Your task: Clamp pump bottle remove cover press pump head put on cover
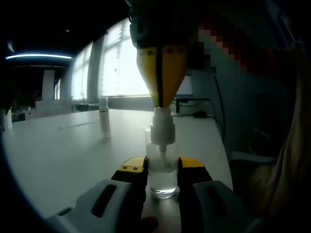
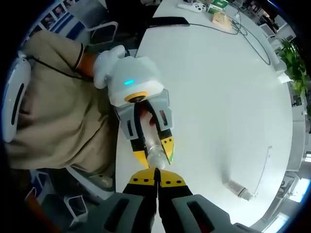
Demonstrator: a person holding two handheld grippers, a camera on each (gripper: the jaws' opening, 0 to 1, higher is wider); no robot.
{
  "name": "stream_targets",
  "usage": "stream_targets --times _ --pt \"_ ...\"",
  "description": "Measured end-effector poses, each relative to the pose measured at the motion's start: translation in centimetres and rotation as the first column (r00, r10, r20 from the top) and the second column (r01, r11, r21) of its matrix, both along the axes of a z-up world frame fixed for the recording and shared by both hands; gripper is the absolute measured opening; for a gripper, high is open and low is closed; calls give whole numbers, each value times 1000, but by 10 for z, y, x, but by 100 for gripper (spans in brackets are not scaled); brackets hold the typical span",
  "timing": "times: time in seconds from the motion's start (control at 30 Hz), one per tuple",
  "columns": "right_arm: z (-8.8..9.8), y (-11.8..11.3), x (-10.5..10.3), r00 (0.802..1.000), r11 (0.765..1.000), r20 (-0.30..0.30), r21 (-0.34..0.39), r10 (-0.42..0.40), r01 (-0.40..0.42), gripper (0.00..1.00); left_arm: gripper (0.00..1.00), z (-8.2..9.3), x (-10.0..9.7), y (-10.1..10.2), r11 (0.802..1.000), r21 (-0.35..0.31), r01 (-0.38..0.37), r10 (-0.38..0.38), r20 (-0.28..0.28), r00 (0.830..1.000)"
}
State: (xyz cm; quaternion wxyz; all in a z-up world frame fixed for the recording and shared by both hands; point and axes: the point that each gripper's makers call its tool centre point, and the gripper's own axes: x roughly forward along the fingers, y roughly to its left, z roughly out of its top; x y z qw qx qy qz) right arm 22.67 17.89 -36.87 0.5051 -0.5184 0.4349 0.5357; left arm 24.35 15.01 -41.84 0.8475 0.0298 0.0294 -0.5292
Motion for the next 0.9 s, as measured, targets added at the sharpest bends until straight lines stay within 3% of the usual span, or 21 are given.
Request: stream_targets --times 0.7,0.9 --pt "2 0 0 1000 1000 2 5 -4 4 0 15 -1 2 2 1000 -1 0 0 -2 1000" --pt "6 1 0 999 1000 32 -3 19 -19 0 15 -1 2 2 1000 -1 1 -1 -3 1000"
